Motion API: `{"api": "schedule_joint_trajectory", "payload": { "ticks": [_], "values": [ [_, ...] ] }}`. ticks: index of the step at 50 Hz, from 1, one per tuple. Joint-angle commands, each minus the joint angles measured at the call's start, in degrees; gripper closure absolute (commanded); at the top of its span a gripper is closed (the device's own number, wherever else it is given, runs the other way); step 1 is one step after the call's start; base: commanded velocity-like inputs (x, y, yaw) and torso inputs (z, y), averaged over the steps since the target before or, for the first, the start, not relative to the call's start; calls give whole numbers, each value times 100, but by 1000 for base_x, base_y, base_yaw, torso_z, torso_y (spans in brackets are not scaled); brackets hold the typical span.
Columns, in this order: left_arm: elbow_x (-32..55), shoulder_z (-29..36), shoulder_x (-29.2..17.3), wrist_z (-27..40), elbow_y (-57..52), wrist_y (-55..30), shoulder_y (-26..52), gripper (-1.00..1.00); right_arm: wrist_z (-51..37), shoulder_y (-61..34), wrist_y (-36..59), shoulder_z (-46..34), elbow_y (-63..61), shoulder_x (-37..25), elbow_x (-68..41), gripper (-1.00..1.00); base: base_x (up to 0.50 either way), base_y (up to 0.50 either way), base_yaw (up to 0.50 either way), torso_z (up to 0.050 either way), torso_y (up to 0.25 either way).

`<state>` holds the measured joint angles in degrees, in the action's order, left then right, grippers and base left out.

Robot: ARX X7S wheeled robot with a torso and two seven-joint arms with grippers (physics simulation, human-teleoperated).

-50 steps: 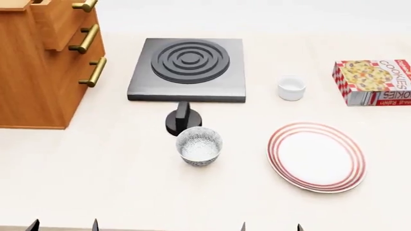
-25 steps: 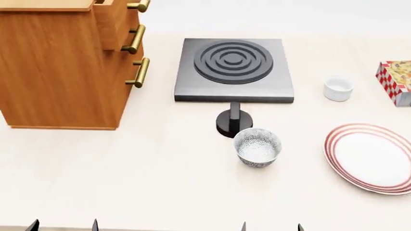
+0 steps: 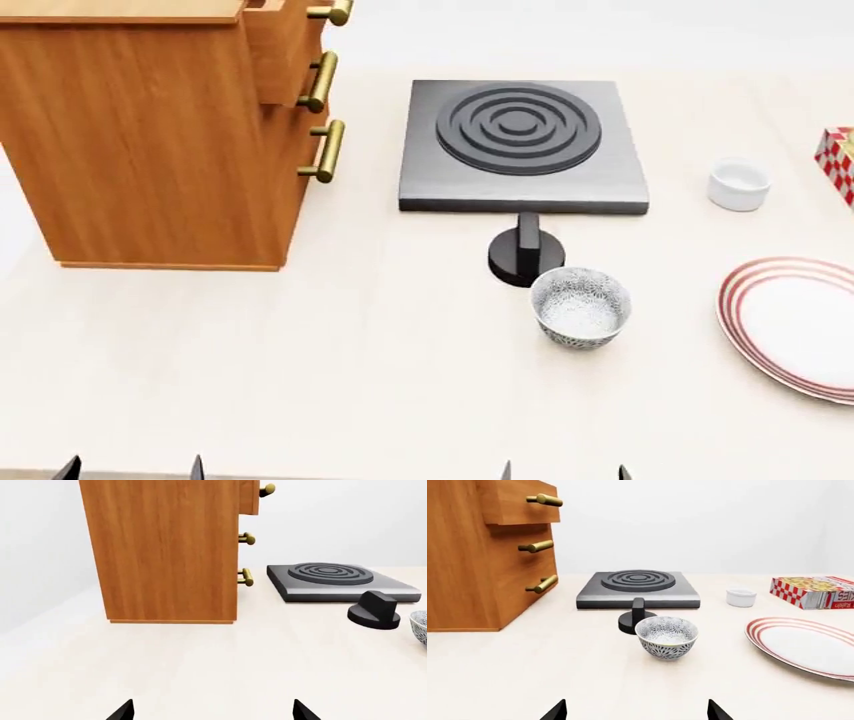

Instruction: Pick the akita bowl on the wooden cabinet and place it on the plate.

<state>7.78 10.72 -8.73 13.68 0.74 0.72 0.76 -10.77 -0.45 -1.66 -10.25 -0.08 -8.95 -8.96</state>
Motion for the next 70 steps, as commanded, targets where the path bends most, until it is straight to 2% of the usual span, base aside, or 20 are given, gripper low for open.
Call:
{"api": "schedule_joint_trajectory", "payload": {
  "ticks": [1, 16, 19, 21, 23, 24, 25, 26, 27, 28, 30, 38, 52, 56, 62, 70],
  "values": [
    [28, 48, -32, 44, -2, 0, 11, -100, -82, -17, 49, -78, -6, -42, 49, -100, 0, 0, 0, 0, 0],
    [44, 79, -61, 153, -4, 5, 16, -100, -105, -37, 35, -94, 30, -66, -81, -100, 40, 141, 0, 0, 0],
    [-237, 83, -50, 431, -24, 44, 13, -100, -127, -50, 54, -99, 39, -73, -85, -100, 0, 0, 0, 0, 0],
    [-317, 44, -5, 634, -25, -219, 68, -100, -153, -57, 89, -100, 28, -75, -88, -100, 0, 0, 0, 0, 0],
    [-54, -119, 34, 648, -172, -270, 57, -100, -246, -69, 387, -202, -223, -112, 58, -100, 0, 0, 0, 0, 0],
    [-42, -79, -28, 511, -279, 82, -22, -100, -263, -60, 460, -228, -390, -137, 87, -100, 0, 0, 0, 0, 0],
    [-659, -165, -378, 696, -1139, -778, 673, -100, -381, -624, 1319, -455, -1250, -466, 528, -100, 0, 0, 0, 0, 0],
    [-1518, -1024, 481, -163, -1998, -1637, 574, -100, 478, -353, 2179, 270, -2109, 393, 1387, -100, 0, 0, 0, 0, 0],
    [-1643, -964, 804, -688, -2858, -1817, 586, -100, 1181, -399, 2850, 191, -2969, 827, 1626, -100, 0, 0, 0, 0, 0],
    [-1615, -935, 764, -648, -3463, -1841, 591, -100, 1131, -412, 2894, 161, -3828, 789, 1612, -100, 0, 0, 0, 0, 0],
    [-1558, -901, 708, -602, -3528, -1892, 599, -100, 1055, -402, 2912, 129, -5079, 736, 1576, -100, 0, 0, 0, 0, 0],
    [-1459, -796, 563, -471, -3606, -1966, 593, -100, 899, -402, 2983, 37, -5241, 589, 1490, -100, 0, 0, 0, 0, 0],
    [-1323, -693, 385, -515, -4142, -2775, 1051, -100, 705, -425, 3105, -50, -5590, 454, 1436, -100, 0, 0, 0, 0, 0],
    [-1298, -627, 345, -591, -4316, -3222, 1330, -100, 655, -433, 3092, -84, -5547, 418, 1429, -100, 0, 0, 0, 0, 0],
    [-1140, -581, 354, -767, -4790, -4493, 2093, -100, 599, -425, 3132, -110, -5629, 370, 1408, -100, 0, 0, 0, 0, 0],
    [-998, -546, 401, -816, -4987, -5373, 2753, -100, 526, -440, 3144, -138, -5616, 315, 1343, -100, 0, 0, 0, 0, 0]
  ]
}}
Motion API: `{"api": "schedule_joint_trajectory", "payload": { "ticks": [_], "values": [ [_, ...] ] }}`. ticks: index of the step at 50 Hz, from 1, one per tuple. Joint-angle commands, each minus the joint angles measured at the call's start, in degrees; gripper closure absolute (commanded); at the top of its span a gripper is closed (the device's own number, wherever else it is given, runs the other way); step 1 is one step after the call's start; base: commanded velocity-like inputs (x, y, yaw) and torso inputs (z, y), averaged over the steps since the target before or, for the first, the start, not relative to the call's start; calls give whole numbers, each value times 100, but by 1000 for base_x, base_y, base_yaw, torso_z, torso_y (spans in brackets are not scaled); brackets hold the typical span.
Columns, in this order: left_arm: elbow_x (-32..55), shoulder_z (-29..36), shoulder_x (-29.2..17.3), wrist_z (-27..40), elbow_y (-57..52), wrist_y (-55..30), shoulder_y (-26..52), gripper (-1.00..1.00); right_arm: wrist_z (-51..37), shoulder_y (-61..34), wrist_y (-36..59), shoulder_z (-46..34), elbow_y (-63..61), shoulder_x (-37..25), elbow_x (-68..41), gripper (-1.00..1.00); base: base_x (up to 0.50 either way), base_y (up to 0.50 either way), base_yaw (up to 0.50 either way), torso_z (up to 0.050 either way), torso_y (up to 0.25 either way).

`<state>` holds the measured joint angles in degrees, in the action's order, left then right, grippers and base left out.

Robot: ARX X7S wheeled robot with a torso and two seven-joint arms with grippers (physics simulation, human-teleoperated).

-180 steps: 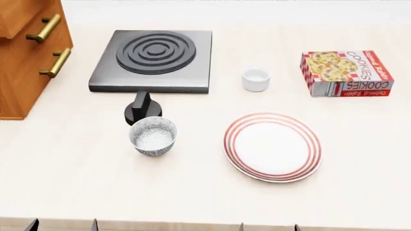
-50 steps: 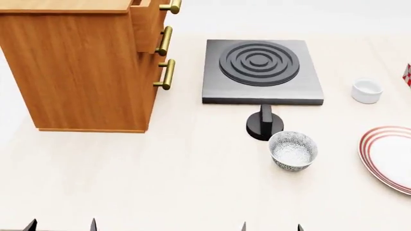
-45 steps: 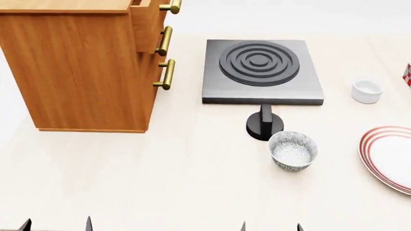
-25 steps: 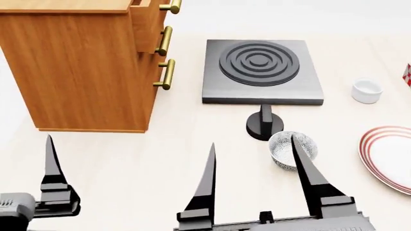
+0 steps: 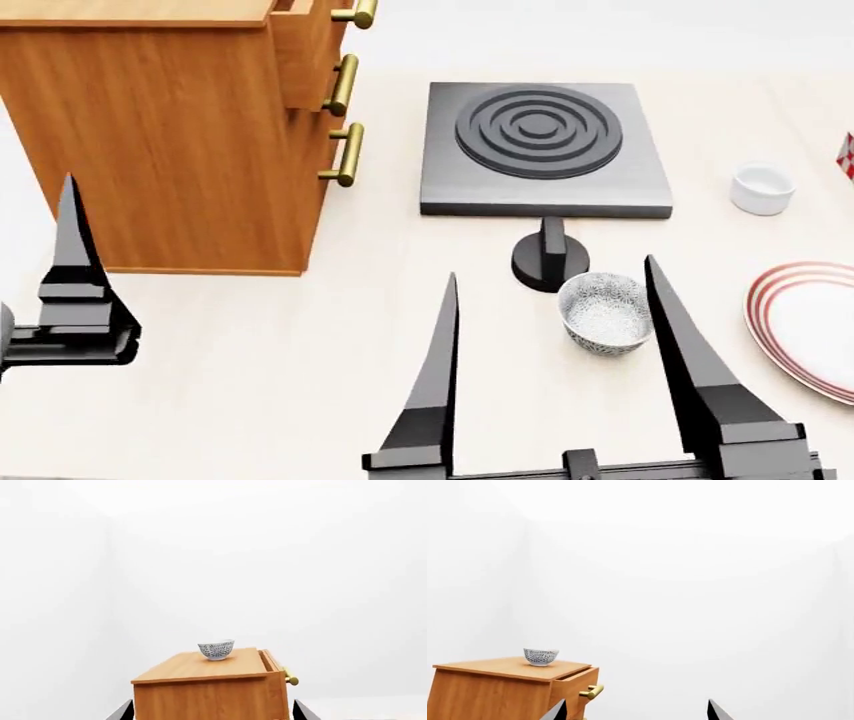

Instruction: Pick the akita bowl on the wooden cabinet and place it on the plate.

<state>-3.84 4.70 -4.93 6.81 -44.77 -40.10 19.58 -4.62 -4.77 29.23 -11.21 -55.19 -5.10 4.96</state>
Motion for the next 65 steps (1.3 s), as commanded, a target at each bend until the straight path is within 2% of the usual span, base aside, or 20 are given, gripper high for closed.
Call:
{"api": "schedule_joint_trajectory", "payload": {
  "ticks": [1, 6, 8, 9, 11, 17, 21, 31, 50, 53, 56, 65],
  "values": [
    [180, 52, 40, -131, -475, -1498, 1036, -100, -98, -6, 56, -57, -103, -77, -51, -100, 0, 0, 0, 0, 0],
    [266, 72, 66, -164, -595, -2077, 1609, -100, -144, -27, 78, -89, -127, -101, -72, -100, 0, 0, 0, 0, 0],
    [249, 44, 126, -96, -543, -2479, 2010, -100, -173, -33, 77, -149, -103, -125, -22, -100, 0, 0, 0, 0, 0],
    [226, 157, 67, -102, -460, -2973, 2325, -100, -171, -38, 88, -112, -100, -119, -75, -100, 0, 0, 0, 0, 0],
    [177, 155, 101, -1, -435, -3043, 2486, -100, -195, -46, 113, -123, -114, -137, -60, -100, 0, 0, 0, 0, 0],
    [284, 131, 133, -85, -381, -3997, 3486, -100, -247, -66, 163, -94, -151, -156, -113, -100, 0, 0, 0, 0, 0],
    [337, 118, 157, -109, -338, -4249, 3761, -100, -273, -74, 157, -128, -113, -182, -123, -100, 0, 0, 0, 0, 0],
    [444, 156, 142, -109, -624, -4214, 3789, -100, -334, -73, 169, -87, -153, -235, -207, -100, 0, 0, 0, 5, 0],
    [671, -49, 208, -131, -641, -4288, 3665, -100, -431, -85, 146, -135, -133, -336, -291, -100, 0, 0, 0, 49, 0],
    [795, -283, 313, -232, -720, -4151, 3601, -100, -450, -80, 141, -140, -138, -356, -293, -100, 0, 0, 0, 5, 0],
    [686, 46, 86, -47, -810, -4049, 3574, -100, -466, -72, 130, -145, -142, -371, -304, -100, 0, 0, 0, 0, 0],
    [824, -50, 161, -90, -982, -4200, 3684, -100, -498, -71, 135, -155, -167, -407, -363, -100, 0, 0, 0, 12, -250]
  ]
}}
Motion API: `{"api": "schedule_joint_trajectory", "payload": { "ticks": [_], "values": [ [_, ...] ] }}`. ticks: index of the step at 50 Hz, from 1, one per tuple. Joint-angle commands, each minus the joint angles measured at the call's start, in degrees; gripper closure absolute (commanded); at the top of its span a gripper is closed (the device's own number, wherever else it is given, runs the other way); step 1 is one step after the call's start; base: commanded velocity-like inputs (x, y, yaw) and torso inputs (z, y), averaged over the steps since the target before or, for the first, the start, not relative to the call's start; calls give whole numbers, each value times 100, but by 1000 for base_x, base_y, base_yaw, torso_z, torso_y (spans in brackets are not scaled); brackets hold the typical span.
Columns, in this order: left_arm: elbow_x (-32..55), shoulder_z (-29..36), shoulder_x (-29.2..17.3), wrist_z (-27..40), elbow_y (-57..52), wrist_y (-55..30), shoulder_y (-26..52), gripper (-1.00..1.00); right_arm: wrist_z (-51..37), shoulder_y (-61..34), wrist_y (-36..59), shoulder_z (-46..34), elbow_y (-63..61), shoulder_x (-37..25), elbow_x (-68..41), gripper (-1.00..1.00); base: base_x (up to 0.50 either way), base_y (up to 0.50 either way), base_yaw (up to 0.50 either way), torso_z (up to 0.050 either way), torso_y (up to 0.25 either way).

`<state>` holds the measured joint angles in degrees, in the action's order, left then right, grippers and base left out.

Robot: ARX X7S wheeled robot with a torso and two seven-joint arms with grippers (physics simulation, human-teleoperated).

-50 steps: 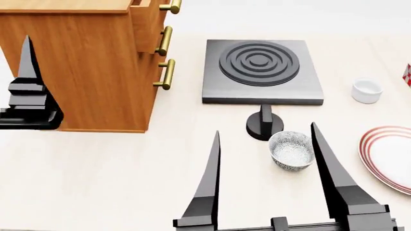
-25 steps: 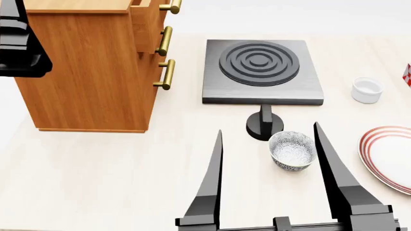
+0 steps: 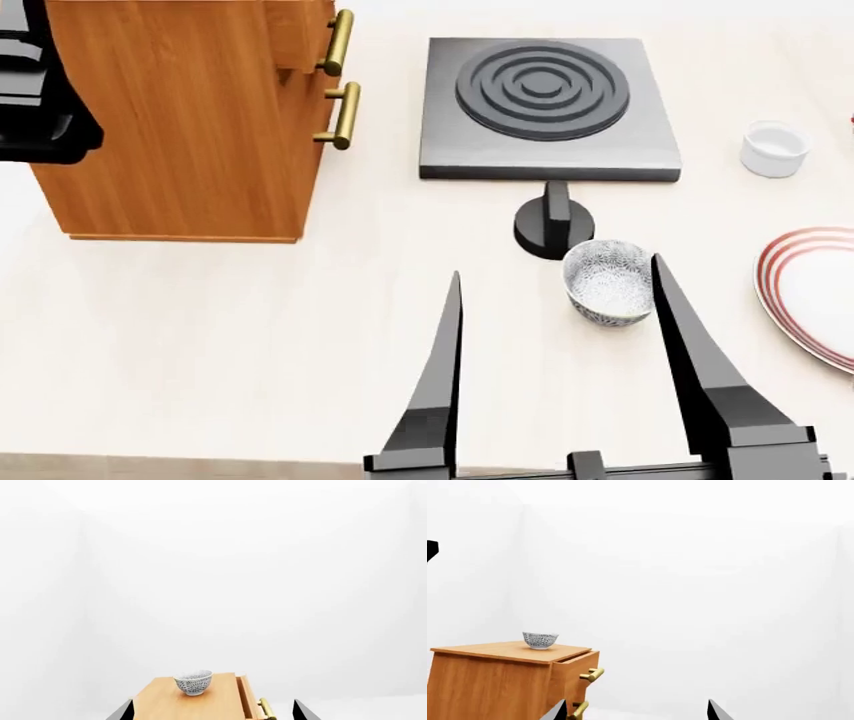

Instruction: Pick the akita bowl on the wooden cabinet and place it on the plate.

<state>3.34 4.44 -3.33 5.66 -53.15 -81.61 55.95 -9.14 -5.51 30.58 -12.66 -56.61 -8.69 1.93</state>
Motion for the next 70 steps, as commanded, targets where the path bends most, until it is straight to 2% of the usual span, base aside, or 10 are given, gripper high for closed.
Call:
{"api": "schedule_joint_trajectory", "payload": {
  "ticks": [1, 21, 26, 32, 35, 39, 43, 45, 62, 70],
  "values": [
    [123, -37, 9, 18, -151, -61, 60, -100, -51, 2, -1, -16, -21, -55, -56, -100, 0, 0, 0, 16, -250],
    [344, -328, 115, 62, -137, -123, 71, -100, -145, -17, 8, -70, -25, -134, -107, -100, 0, 0, 0, 15, -177],
    [424, -400, 149, 108, -117, -364, 325, -100, -162, -24, 19, -81, -35, -151, -126, -100, 0, 0, 0, 0, 0],
    [461, -41, -82, 376, 15, -830, 798, -100, -187, -23, 11, -62, -20, -166, -171, -100, 0, 0, 0, 0, 0],
    [1212, 25, -398, 1087, 586, -837, 1126, -100, -197, -28, 13, -68, -14, -180, -179, -100, 0, 0, 0, 0, 0],
    [3645, -218, -880, 3116, 1100, -835, 1575, -100, -212, -45, 14, -67, 5, -193, -197, -100, 0, 0, 0, 0, 0],
    [4712, -379, -979, 3887, 1514, -829, 1756, -100, -230, -38, 34, -67, -45, -214, -203, -100, 0, 0, 0, 0, 0],
    [4895, -563, -920, 4041, 1555, -752, 1763, -100, -243, -42, 37, -67, -46, -219, -206, -100, 0, 0, 0, 0, 0],
    [5045, -530, -1050, 4019, 1751, -318, 1876, -100, -306, -34, -6, -173, -86, -310, -178, -100, 78, 0, 0, 0, 0],
    [4597, -2, -1075, 3738, 2678, 238, 2301, -100, -329, -33, -11, -214, -104, -346, -183, -100, 323, 0, 0, 0, 0]
  ]
}}
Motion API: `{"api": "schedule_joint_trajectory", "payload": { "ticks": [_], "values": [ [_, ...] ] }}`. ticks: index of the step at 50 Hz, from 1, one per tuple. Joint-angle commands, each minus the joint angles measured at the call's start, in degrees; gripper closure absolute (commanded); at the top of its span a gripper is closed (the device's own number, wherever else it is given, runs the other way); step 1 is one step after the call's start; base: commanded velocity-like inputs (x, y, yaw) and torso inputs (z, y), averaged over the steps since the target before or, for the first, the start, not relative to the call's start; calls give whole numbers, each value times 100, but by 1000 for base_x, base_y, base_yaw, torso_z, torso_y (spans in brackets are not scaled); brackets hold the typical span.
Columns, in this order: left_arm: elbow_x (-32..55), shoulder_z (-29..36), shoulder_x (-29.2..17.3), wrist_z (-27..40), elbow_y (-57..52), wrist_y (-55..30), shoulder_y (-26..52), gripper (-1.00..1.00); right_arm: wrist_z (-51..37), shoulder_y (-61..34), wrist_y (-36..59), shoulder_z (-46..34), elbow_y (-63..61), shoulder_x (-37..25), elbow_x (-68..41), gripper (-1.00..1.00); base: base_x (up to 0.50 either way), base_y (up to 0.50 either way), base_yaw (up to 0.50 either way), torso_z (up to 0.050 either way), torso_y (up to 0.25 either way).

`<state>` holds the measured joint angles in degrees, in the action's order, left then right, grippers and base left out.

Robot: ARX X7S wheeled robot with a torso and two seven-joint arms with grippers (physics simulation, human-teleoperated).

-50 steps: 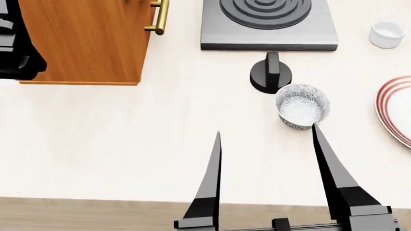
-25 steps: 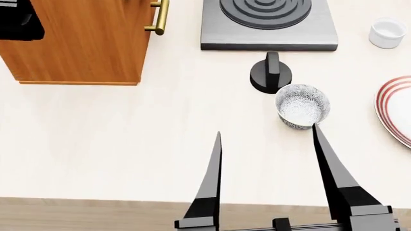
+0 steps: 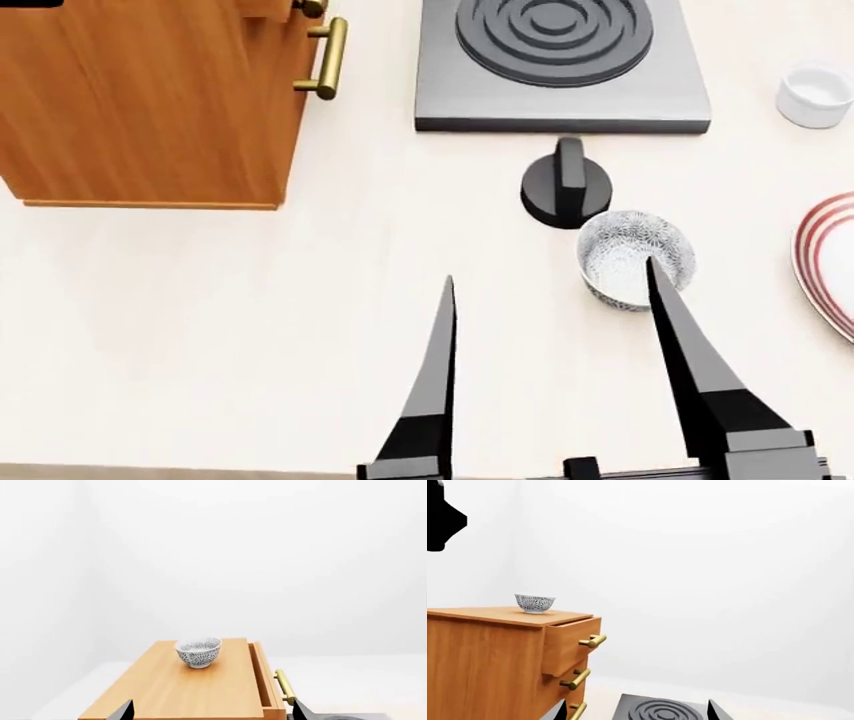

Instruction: Pick the akita bowl on the wooden cabinet and place it on the plate.

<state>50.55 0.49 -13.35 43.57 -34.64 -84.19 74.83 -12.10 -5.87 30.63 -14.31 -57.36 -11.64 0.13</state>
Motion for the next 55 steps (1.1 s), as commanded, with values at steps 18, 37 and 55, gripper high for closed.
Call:
{"api": "schedule_joint_trajectory", "payload": {
  "ticks": [18, 37, 55],
  "values": [
    [-7, 409, -111, 41, 976, 381, 777, -100, -93, 2, -31, -97, -24, -112, -30, -100, 323, 0, 0, 0, 0],
    [227, 379, -72, 166, 839, 334, 759, -100, -152, -35, 30, -124, -48, -169, -69, -100, 295, 0, 0, 0, 0],
    [348, 410, -115, 232, 851, 356, 796, -100, -224, -63, 56, -142, -57, -220, -105, -100, 273, 0, 0, 0, 1]
  ]
}}
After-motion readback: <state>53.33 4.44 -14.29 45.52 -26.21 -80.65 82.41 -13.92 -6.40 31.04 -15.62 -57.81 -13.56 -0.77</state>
